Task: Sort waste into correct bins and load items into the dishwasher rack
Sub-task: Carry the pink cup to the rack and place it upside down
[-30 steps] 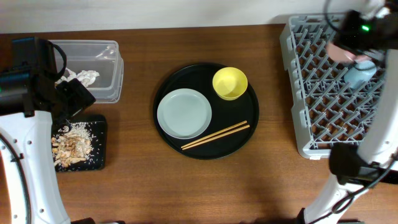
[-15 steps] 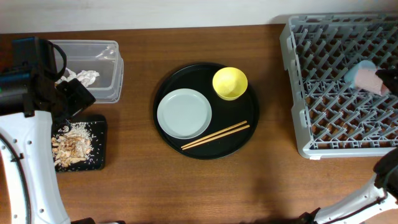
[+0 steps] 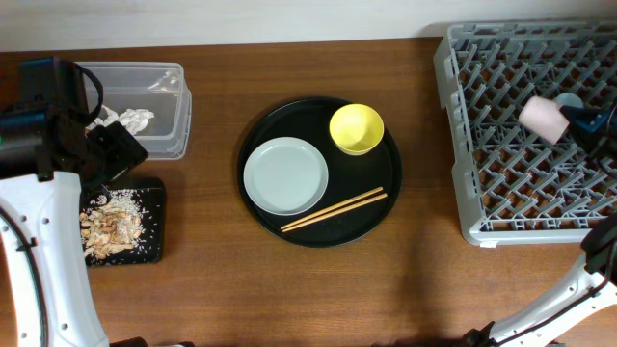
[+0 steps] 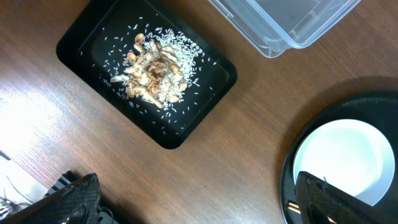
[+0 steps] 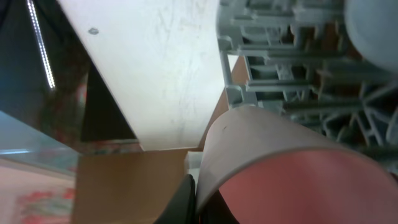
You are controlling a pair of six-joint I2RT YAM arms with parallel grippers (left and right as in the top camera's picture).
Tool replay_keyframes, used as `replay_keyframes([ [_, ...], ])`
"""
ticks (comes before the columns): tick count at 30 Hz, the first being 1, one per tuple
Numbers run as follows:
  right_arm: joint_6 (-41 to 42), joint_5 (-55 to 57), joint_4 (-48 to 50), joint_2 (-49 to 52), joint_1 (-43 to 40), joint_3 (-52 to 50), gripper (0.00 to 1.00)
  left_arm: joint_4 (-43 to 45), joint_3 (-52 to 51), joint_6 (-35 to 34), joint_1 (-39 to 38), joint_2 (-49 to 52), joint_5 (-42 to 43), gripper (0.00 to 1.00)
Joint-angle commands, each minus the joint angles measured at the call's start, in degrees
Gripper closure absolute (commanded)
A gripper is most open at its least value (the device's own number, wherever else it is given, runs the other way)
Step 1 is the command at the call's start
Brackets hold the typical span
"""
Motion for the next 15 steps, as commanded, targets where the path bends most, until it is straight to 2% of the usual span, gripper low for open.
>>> replay_keyframes([
  [1,-0.31,2.84,-3.23,1.68,-0.11,-0.37,0.96,-0.09,0.33,0.11,0.2,-0.59,-0.26,0.01],
  [4,-4.17,2.54,-5.2,1.95,-0.11,-0.61,0.96,-0.09,0.33,0.09,0.2,-0.59,-0.26,0.01],
  [11,-4.92,-1.99,-7.37,1.95,1.05,-0.61,0.96,-0.09,0.33,0.11,0.2,-0.59,-0.24,0.01],
  [15,-5.42,4.74,-9.09,1.95,2.36,-0.61,0.96,-0.09,0.33,0.11,0.2,-0.59,-0.26,0.01],
])
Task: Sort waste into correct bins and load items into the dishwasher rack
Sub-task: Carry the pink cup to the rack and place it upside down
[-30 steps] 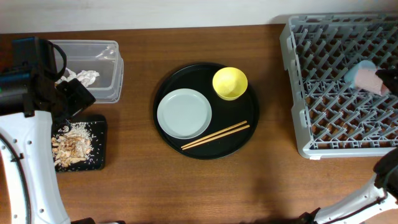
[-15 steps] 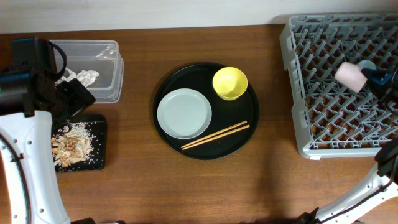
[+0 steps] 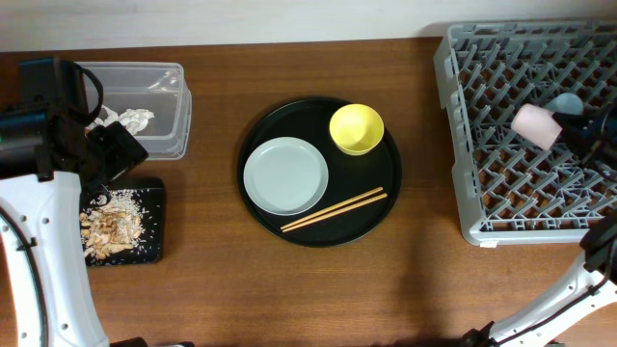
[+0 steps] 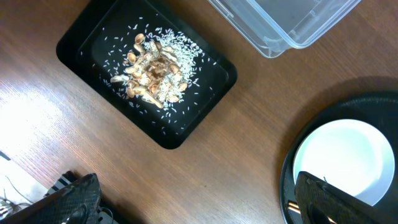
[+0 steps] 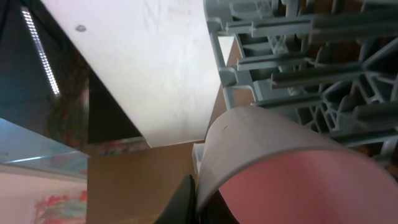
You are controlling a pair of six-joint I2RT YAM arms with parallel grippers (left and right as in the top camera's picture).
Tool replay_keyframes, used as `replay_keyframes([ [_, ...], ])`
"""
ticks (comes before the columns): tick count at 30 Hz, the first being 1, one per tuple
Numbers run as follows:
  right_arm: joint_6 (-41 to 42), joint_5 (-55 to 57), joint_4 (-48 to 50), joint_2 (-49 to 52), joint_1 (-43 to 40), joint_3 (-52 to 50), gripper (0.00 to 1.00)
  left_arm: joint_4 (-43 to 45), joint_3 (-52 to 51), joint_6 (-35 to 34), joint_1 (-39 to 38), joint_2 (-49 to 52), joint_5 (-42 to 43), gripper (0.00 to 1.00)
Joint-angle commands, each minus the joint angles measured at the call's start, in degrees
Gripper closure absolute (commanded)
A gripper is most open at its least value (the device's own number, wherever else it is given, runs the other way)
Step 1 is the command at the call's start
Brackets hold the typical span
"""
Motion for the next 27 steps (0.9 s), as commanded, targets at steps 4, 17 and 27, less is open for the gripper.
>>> replay_keyframes([
  [4,-1.55,13.22,-4.52,1.05,1.51,-0.5,0.96,-0.09,0.33,0.11,0.2,-0.59,-0.26,0.01],
  [17,-2.84,17.09,-9.38,0.24,-4.61,-0.33,0.89,-0.09,0.33,0.11,0.2,-0.59,-0.24,0.01],
  [27,0.35,22.6,-16.37,-7.52,-5.92,6.45,0.57,-0.11,0.33,0.11,0.2,-0.59,-0.26,0.01],
])
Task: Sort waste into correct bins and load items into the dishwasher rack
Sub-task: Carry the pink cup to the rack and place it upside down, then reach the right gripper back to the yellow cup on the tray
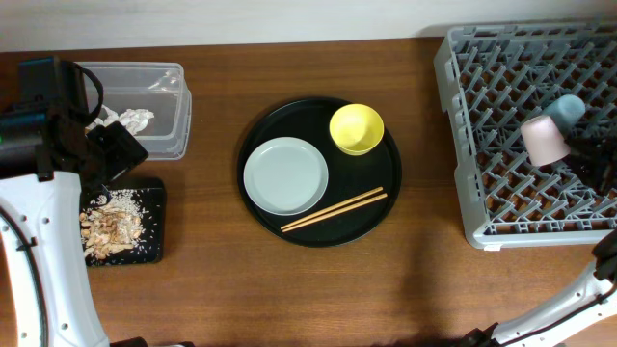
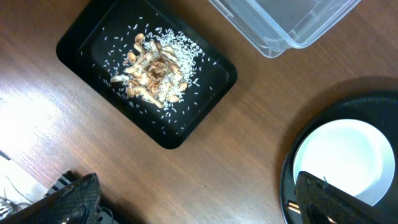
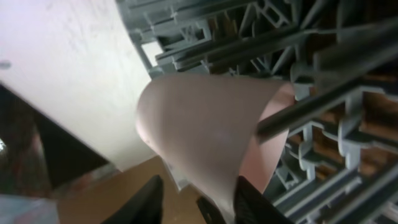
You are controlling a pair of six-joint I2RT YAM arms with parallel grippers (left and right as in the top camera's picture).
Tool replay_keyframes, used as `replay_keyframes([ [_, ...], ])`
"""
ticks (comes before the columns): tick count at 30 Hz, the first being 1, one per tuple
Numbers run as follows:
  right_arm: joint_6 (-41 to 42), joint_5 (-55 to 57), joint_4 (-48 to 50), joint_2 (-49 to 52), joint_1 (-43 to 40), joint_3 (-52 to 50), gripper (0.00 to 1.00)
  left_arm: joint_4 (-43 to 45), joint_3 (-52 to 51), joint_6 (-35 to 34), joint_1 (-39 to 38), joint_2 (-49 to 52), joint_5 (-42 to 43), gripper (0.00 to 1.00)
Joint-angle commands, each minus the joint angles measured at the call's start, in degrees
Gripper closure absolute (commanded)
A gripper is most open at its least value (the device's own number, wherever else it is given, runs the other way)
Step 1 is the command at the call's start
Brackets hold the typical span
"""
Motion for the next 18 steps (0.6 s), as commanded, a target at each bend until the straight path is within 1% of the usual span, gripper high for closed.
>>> replay_keyframes([
  [1,3.26,8.13,-2.36,-7.23,-0.15,5.09,0.55,-0.07,0.33,0.11,0.2,-0.59,-0.26,0.01],
  [3,4.96,12.5,-3.52,-9.88,-0.15,6.75,0.51,-0.07,0.33,0.11,0.2,-0.59,-0.24,0.01],
  [4,5.68,14.1,-3.65,-11.26,-0.15,7.08,0.51,-0.07,0.33,0.11,0.2,-0.59,-0.26,0.01],
  [8,6.93,16.96,-2.56,-17.77,0.76,7.3,0.51,-0.07,0.33,0.09,0.2,-0.59,-0.26,0.01],
  [11,6.88,18.51,0.07,-20.2,3.26,7.3,0.52,-0.07,0.33,0.09,0.2,-0.59,-0.26,0.01],
  [13,6.91,22.34,1.57,-20.24,5.99,7.28,0.61,-0.07,0.33,0.11,0.2,-0.59,-0.24,0.01],
  [15,7.48,28.5,2.97,-19.67,9.42,7.17,0.79,-0.07,0.33,0.11,0.2,-0.59,-0.24,0.01],
  [16,8.81,32.94,3.41,-19.28,11.32,7.15,0.83,-0.07,0.33,0.11,0.2,-0.59,-0.26,0.01],
  [17,11.39,41.29,4.0,-18.36,14.84,7.02,0.93,-0.07,0.33,0.11,0.2,-0.59,-0.24,0.01],
  [18,12.7,45.24,4.17,-17.75,16.57,6.93,0.95,-0.07,0.33,0.11,0.2,-0.59,-0.24,0.01],
])
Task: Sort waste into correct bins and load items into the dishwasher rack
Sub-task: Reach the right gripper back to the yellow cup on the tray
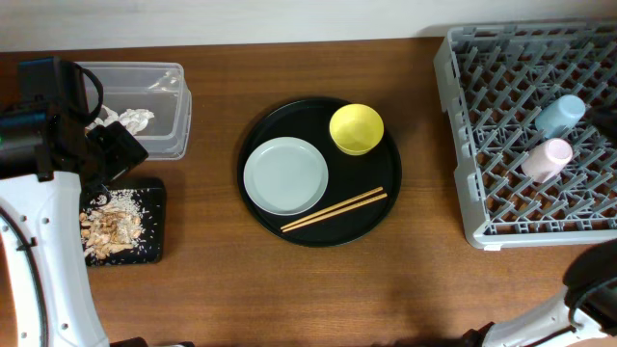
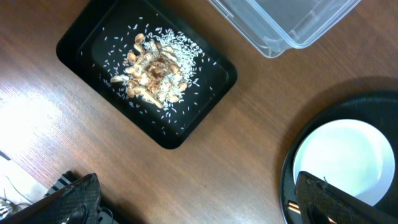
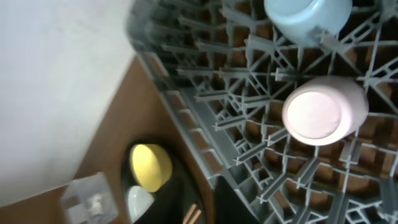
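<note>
A pink cup (image 1: 546, 159) stands upside down in the grey dishwasher rack (image 1: 463, 145), next to a light blue cup (image 1: 559, 114). From the right wrist I look down at the pink cup (image 3: 323, 115) with my right gripper (image 3: 202, 213) pulled back from it, open and holding nothing; only one dark finger (image 3: 233, 200) shows. On the round black tray (image 1: 386, 198) lie a pale plate (image 1: 285, 175), a yellow bowl (image 1: 357, 128) and chopsticks (image 1: 334, 209). My left gripper (image 2: 199, 208) hangs wide open over bare table near the black bin of food scraps (image 2: 149, 74).
A clear plastic bin (image 1: 159, 92) holding crumpled tissue (image 1: 130, 119) stands at the far left, behind the black scraps bin (image 1: 154, 198). The rack fills the right end of the table. My right arm is almost out of the overhead view.
My right gripper has let go of the pink cup and drawn back high above the rack. The cup now stands upside down beside the blue cup. The left arm has not moved.
My right gripper held the pink cup over the rack's far right part. Then it had lowered the cup, mouth down, among the rack's prongs beside the blue cup. Now the cup rests there alone and the gripper is away. The left arm stayed still throughout.
</note>
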You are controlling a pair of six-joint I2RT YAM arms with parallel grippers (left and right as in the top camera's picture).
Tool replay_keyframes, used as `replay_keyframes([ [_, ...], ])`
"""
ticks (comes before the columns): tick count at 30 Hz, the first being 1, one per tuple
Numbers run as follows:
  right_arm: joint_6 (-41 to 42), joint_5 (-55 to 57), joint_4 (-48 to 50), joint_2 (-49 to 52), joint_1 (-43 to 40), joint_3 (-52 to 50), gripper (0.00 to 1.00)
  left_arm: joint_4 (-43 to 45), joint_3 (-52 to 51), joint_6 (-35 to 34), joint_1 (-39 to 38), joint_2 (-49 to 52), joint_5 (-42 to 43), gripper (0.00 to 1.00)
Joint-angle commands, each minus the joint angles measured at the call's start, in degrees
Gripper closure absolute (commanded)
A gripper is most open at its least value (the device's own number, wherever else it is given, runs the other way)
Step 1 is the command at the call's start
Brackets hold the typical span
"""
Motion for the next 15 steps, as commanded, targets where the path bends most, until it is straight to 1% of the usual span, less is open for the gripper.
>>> replay_keyframes([
  [1,5.95,22.05,0.61,2.62,7.89,0.0,0.96,-0.04,0.33,0.11,0.2,-0.59,-0.26,0.01],
  [3,6.82,25.22,0.22,3.76,10.75,0.0,0.96,-0.04,0.33,0.11,0.2,-0.59,-0.26,0.01],
  [7,5.22,25.11,-0.39,3.98,16.96,0.02,0.96,-0.04,0.33,0.11,0.2,-0.59,-0.28,0.01],
  [9,3.04,24.52,-0.39,3.21,21.73,0.02,0.96,-0.04,0.33,0.11,0.2,-0.59,-0.28,0.01],
  [11,1.01,24.04,-0.35,2.75,28.44,0.02,0.95,-0.04,0.33,0.09,0.2,-0.59,-0.26,0.01],
  [12,-0.63,23.45,-0.15,2.75,32.46,0.02,0.9,-0.04,0.33,0.11,0.2,-0.59,-0.28,0.01],
  [13,-1.16,23.54,0.09,2.78,35.08,0.02,0.8,-0.04,0.33,0.11,0.2,-0.59,-0.28,0.01],
  [15,-2.34,24.17,1.75,2.97,41.57,0.02,0.52,-0.04,0.33,0.11,0.2,-0.59,-0.26,0.01],
])
